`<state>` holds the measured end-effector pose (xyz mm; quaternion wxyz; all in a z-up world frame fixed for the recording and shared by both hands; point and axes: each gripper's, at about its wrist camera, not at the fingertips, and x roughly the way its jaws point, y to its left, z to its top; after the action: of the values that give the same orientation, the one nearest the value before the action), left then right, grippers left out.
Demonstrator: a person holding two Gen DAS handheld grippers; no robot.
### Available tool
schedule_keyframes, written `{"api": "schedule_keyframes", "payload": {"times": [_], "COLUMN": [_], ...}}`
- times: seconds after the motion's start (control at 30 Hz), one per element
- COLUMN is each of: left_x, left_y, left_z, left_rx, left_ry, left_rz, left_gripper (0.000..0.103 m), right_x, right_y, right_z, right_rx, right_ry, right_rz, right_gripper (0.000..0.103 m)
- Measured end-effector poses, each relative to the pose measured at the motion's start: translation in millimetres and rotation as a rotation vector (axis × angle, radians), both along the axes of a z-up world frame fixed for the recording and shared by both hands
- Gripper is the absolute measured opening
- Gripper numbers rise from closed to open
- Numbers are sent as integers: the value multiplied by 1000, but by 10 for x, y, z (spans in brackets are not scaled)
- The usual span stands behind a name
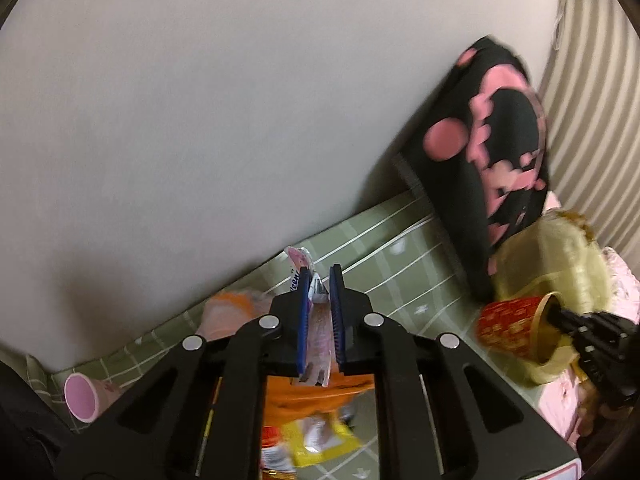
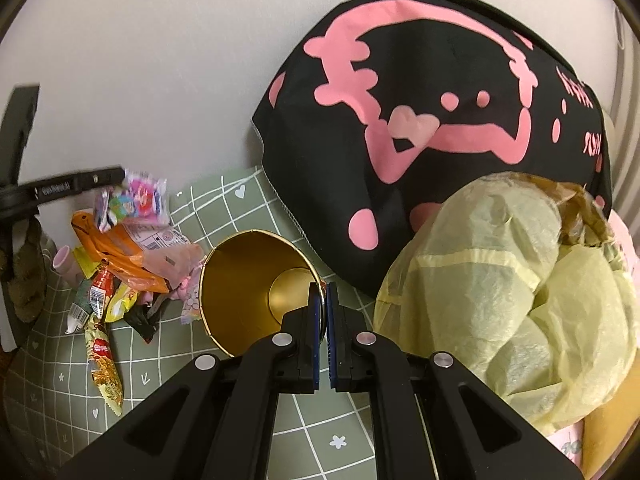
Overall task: Collect trash
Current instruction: 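Grasp the pink Kleenex tissue pack with the left gripper while the right gripper lifts the cup, then carry the cup and tissue pack over the yellow bag and open both grippers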
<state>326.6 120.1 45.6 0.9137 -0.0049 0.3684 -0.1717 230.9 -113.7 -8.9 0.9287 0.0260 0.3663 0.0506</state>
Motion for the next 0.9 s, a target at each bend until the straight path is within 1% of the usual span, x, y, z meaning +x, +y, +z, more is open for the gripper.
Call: {"api": "schedule_keyframes", "payload": {"times": [0.17,0.23,0.3,0.47,0.53,0.57,0.63,0.73,0.83,0.9], "left_x": [-148,-178,-201,-235,-244,-242,-239,-270,-281,-288], "left_y": [-255,-357,-496,-816,-957,-1051,-1219,-1463,-1730,-1899], "left_z": [404,529,652,829,851,858,849,825,762,712], "left_rx": [-50,-78,-106,-150,-168,-188,-222,-225,-210,-192], "left_ry": [-87,-104,-121,-140,-140,-131,-112,-101,-87,-72], "left_rz": [-73,-102,-138,-209,-235,-255,-292,-338,-391,-421], "left_gripper": [9,9,9,9,9,9,9,9,9,10], "right_x": [-90,-120,-164,-262,-287,-298,-314,-339,-363,-361], "right_y": [-86,-131,-213,-537,-728,-862,-1082,-1333,-1496,-1566], "right_z": [173,256,404,805,928,978,1004,946,766,570], "right_rx": [-1,1,-2,-28,-57,-88,-113,-118,-103,-89], "right_ry": [-48,-67,-104,-205,-233,-243,-242,-216,-180,-149], "right_rz": [-5,-9,-23,-92,-128,-156,-193,-236,-266,-279], "right_gripper": [5,5,5,5,5,5,5,5,5,5]}}
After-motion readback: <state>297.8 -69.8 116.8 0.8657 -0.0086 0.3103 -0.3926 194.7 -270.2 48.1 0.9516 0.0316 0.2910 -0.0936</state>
